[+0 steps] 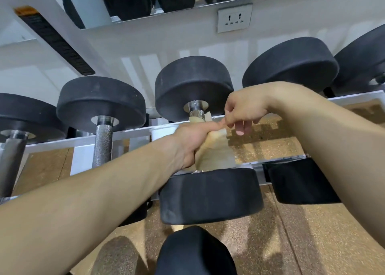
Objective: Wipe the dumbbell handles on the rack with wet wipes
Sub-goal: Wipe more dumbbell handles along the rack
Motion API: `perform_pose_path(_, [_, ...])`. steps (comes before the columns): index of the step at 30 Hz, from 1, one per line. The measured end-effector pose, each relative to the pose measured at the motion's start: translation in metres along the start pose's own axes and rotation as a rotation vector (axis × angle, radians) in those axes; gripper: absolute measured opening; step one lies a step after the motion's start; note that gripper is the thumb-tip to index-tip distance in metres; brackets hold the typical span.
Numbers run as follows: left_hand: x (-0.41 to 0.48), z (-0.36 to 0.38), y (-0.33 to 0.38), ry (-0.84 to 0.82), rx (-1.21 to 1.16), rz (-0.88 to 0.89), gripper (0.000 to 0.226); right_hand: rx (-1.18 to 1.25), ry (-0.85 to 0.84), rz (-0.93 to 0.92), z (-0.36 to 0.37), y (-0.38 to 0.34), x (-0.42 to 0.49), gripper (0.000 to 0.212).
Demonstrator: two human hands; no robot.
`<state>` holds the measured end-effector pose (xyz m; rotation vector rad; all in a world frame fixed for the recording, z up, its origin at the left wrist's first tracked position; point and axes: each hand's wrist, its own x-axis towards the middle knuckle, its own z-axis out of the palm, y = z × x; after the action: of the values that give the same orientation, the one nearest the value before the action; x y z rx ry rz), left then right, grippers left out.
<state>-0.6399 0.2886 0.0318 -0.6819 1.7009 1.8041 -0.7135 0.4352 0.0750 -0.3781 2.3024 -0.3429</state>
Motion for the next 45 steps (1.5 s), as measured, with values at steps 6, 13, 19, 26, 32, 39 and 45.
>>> perform_pose_path(6, [0.004, 0.001, 0.028, 0.04, -0.062, 0.007, 0.015, -0.025, -0.021, 0.003, 0.004, 0.003, -0.003, 0.016])
perform_pose_path(13, [-0.008, -0.005, 0.013, -0.102, -0.1, -0.004, 0.037, -0.042, -0.044, 0.02, 0.003, 0.001, -0.002, 0.016])
perform_pose_path(19, [-0.024, -0.009, -0.006, -0.225, 0.013, -0.097, 0.033, -0.078, -0.113, 0.011, 0.005, -0.003, -0.004, 0.018])
perform_pose_path(26, [-0.017, 0.001, -0.001, 0.056, 0.3, -0.111, 0.04, -0.161, -0.092, -0.03, 0.007, -0.007, -0.003, 0.018])
perform_pose_path(32, [0.008, 0.008, 0.038, 0.181, 0.092, 0.008, 0.044, -0.171, -0.084, -0.045, 0.009, -0.008, -0.002, 0.017])
perform_pose_path(39, [-0.003, -0.004, 0.02, -0.097, -0.121, 0.016, 0.047, -0.252, -0.071, -0.055, 0.011, -0.018, 0.001, 0.024])
perform_pose_path(45, [-0.024, -0.009, -0.005, -0.194, 0.069, -0.108, 0.024, -0.452, -0.062, -0.062, 0.013, -0.025, 0.001, 0.012])
